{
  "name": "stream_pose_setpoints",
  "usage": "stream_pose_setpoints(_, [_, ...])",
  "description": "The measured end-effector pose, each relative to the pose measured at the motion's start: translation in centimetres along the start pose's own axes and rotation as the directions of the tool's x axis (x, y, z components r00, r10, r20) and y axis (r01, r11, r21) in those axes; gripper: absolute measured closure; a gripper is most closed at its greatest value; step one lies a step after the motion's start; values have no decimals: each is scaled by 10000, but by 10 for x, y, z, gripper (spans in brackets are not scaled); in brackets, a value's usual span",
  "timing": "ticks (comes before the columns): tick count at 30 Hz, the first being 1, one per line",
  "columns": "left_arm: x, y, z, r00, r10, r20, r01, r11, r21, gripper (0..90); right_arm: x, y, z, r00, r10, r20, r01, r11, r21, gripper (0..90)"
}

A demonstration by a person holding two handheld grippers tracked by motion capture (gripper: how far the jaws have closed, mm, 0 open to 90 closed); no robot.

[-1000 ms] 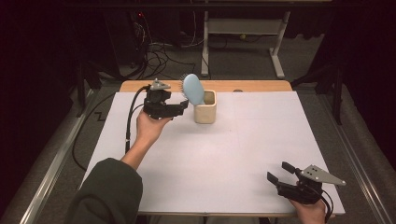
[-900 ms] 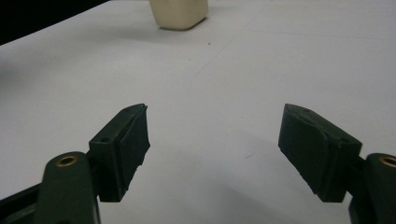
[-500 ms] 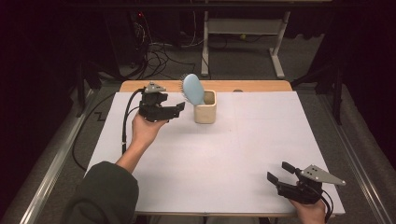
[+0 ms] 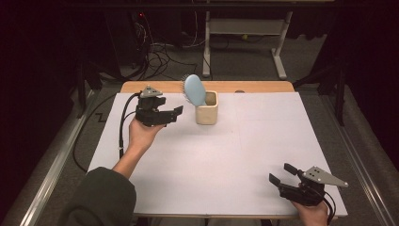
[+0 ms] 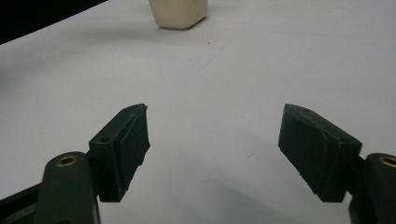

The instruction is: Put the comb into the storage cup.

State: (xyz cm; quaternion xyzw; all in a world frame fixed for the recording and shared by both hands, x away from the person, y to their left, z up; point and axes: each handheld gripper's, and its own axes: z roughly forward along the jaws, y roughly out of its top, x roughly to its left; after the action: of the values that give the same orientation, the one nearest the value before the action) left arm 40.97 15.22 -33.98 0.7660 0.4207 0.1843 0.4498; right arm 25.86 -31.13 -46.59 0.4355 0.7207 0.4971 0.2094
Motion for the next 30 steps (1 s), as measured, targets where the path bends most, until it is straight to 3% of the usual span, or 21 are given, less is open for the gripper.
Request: stream_pose_setpoints(30, [8,-40,-31,9993,-337,155,341,9992,-228,260,1,0,0,10000,-36,37,36,10000,23,253])
